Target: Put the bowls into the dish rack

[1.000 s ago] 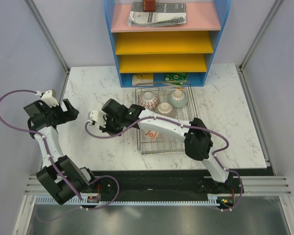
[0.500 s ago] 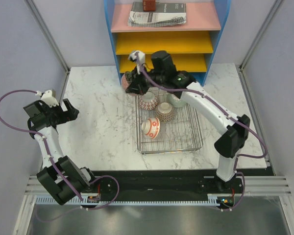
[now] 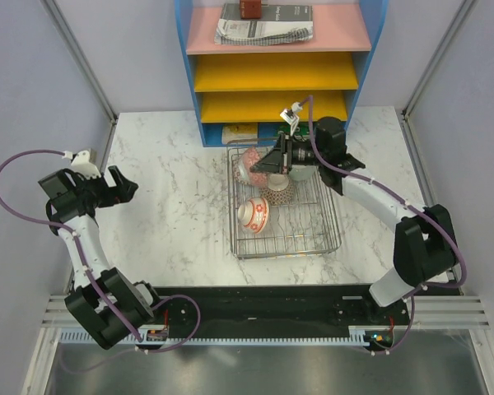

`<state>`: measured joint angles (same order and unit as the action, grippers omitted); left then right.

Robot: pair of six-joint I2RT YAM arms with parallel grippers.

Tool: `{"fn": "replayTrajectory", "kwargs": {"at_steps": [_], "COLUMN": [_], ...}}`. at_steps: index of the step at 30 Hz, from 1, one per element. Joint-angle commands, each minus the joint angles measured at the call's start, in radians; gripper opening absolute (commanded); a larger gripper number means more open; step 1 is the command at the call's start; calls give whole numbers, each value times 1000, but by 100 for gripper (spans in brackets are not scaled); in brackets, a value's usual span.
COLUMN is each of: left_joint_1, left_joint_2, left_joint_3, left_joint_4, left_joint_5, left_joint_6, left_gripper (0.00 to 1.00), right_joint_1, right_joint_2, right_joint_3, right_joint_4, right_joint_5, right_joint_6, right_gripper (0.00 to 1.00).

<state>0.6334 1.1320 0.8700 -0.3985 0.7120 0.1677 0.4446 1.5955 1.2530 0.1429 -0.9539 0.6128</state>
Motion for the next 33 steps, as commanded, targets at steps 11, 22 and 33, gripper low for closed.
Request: {"fn": "replayTrajectory", "kwargs": {"at_steps": [11,22,33], "left_joint_1": [3,2,3], "left_joint_2": [-48,-52,-67], "left_joint_3": [40,37,24], "left_joint_4": [-46,-56,-57], "left_joint_5": [58,58,69], "left_joint_6": [72,84,79], "left_gripper": [100,100,100], "right_joint_1": [-225,-296,-328], "right_joint_2": [-31,-124,-258], "right_joint_3": [-446,-648,-673], "right_joint_4": [1601,1537,773], "right_joint_5": [-209,-255,-258], "right_joint_6": [1176,1057,484], "right_gripper": [0,0,0]}}
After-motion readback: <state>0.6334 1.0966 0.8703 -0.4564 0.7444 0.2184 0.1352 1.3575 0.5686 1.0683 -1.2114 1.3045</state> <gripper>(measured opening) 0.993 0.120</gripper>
